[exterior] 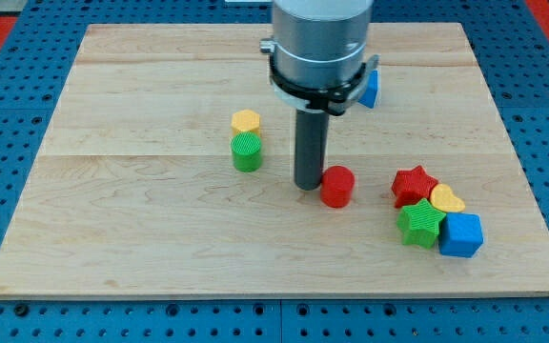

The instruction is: Push the red circle closer to the red star

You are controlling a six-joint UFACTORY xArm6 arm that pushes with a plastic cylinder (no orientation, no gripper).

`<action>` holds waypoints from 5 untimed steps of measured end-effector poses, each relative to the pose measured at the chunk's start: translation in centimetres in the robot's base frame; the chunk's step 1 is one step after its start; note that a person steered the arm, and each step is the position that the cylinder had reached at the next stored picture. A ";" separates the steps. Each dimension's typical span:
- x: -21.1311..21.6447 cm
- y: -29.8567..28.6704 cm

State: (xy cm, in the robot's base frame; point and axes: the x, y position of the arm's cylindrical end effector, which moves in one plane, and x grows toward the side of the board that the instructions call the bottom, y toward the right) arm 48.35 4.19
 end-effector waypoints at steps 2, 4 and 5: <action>0.7 3.8; 1.0 4.3; -5.3 -1.4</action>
